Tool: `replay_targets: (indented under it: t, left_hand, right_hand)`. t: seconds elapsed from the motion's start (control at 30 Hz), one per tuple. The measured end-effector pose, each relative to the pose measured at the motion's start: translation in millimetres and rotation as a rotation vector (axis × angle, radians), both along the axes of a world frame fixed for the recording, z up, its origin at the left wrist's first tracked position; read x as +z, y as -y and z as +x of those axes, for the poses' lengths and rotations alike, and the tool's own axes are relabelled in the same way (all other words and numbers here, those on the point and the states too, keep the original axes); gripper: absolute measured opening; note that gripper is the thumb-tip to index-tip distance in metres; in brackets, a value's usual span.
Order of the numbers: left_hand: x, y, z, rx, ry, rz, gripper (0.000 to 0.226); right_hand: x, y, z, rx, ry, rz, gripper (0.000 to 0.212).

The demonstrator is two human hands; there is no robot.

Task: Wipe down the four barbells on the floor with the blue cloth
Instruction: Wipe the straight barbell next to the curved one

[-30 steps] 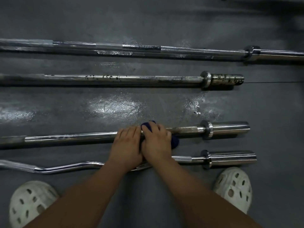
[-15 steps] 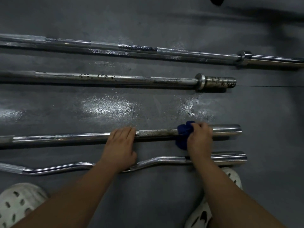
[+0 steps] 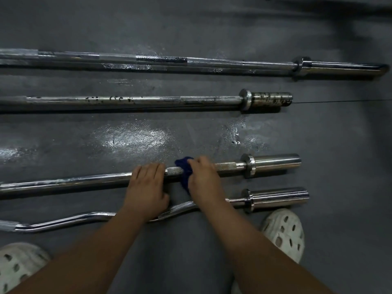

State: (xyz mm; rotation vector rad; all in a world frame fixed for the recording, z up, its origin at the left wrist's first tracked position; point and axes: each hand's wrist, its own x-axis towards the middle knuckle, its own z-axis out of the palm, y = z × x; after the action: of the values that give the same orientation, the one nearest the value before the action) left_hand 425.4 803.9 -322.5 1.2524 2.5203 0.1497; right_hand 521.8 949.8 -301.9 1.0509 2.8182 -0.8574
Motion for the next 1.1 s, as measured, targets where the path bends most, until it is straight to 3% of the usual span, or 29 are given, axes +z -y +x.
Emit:
replay_targets:
  t: [0.2, 0.33, 0.43, 0.47, 0.53, 0.6, 0.77, 1.1]
  left_hand:
    - [-2.5, 2.3, 0.0, 0.002, -0.003, 0.003, 0.081]
    - [-2.6, 2.3, 0.1, 0.002, -0.007, -0.006, 0.082]
    - [-2.7, 3.1, -1.7, -0.014, -0.006, -0.007, 0.083]
    - [-2.5, 4.0, -2.3, -0.019, -0.005, -0.007, 0.084]
    - [-1.6, 5.7, -3.4, -0.023, -0.002, 0.005, 0.085]
    - [-1.2, 6.9, -2.9, -0.019, -0.002, 0.014, 0.084]
    - [-1.7, 5.5, 0.3, -0.012, 0.02, 0.006, 0.082]
    - [9.4, 21.4, 26.6, 0.025, 0.026, 0.059, 0.067]
  right_hand:
    - [-11.5, -29.0, 33.7, -0.372, 0.086, 0.185, 0.045]
    - [-9.6, 21.1, 7.8, -0.17, 0.088, 0.102, 0.061]
    - [2.9, 29.2, -15.3, 0.133, 0.002, -0.006, 0.052]
    - [2.6, 20.2, -15.8, 0.12, -0.027, -0.007, 0.05]
    - [-3.2, 0.7, -3.7, -0.115, -0.025, 0.048, 0.05]
    - [-3.2, 5.8, 9.2, -0.255, 0.074, 0.107, 0.051]
    - [9.5, 25.1, -14.7, 0.096, 0.112, -0.026, 0.044]
    - [14.0, 20.3, 18.2, 0.015, 0.191, 0.017, 0.031]
